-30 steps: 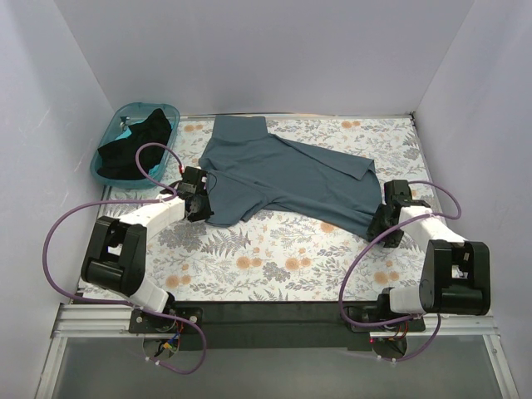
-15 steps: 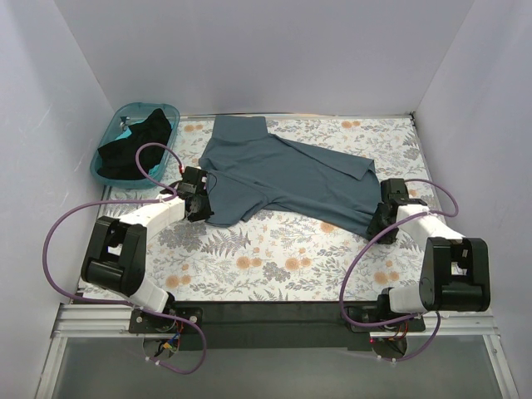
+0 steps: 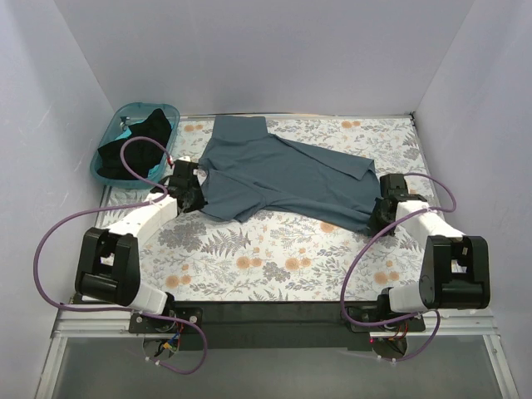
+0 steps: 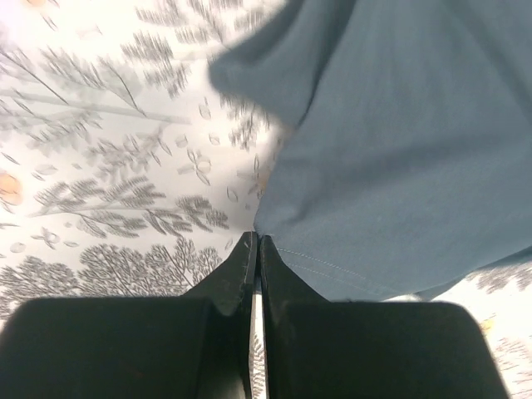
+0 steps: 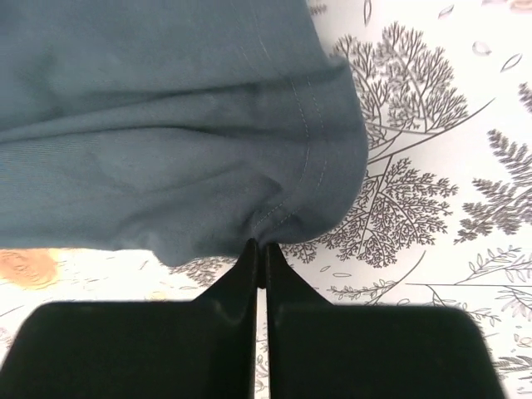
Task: Fold and stack the t-shirts
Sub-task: Flatten the tshirt out
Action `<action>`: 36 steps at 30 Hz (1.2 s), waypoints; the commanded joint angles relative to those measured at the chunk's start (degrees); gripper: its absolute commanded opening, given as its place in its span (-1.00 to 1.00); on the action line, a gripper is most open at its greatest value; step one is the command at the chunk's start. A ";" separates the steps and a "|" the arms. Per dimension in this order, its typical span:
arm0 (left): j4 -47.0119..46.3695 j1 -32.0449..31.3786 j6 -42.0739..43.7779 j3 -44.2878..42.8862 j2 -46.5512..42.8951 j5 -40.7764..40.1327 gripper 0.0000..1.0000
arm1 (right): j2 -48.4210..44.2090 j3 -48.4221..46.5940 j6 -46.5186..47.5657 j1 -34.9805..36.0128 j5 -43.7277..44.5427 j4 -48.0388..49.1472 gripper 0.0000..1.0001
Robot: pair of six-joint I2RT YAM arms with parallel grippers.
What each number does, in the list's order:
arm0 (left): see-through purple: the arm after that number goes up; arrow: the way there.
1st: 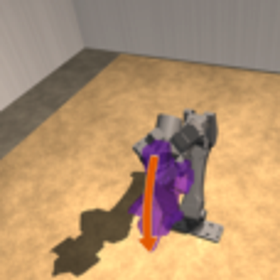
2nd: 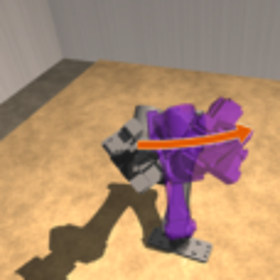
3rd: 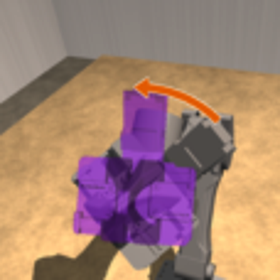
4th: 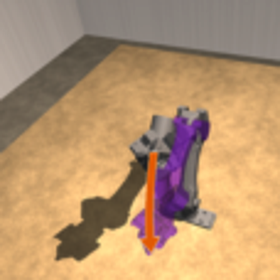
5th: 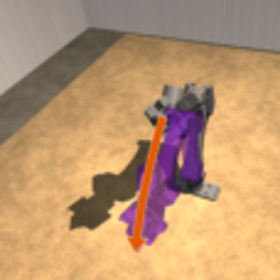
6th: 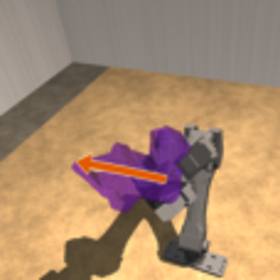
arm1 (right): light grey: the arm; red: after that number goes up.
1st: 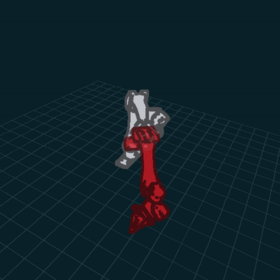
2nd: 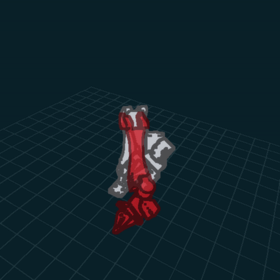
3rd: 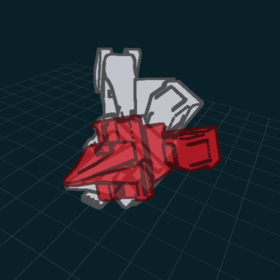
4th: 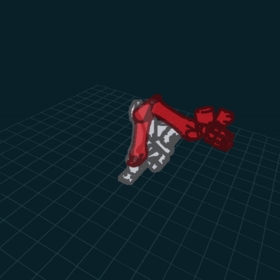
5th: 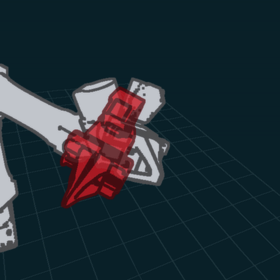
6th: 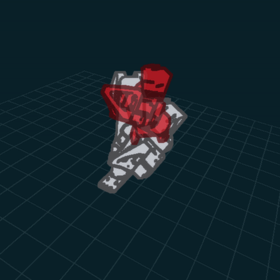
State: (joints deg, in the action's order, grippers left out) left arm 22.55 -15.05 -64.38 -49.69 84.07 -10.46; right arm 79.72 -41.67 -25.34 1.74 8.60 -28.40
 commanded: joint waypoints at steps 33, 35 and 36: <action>9.63 1.07 13.13 -72.46 -21.68 -6.33 -1.00 | -24.71 -69.75 22.35 0.20 -3.06 -2.19 -0.97; 7.17 1.07 14.71 -76.32 -18.18 -6.15 -1.00 | -22.26 -72.31 22.97 0.11 -4.28 -1.83 -0.97; 6.38 1.07 15.16 -77.74 -16.94 -5.80 -1.00 | -21.46 -73.37 23.06 0.02 -4.73 -1.83 -0.97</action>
State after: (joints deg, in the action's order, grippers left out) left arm 30.83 -14.33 -53.63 -124.81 61.01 -15.68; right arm 54.28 -112.71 -5.06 1.96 3.79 -32.40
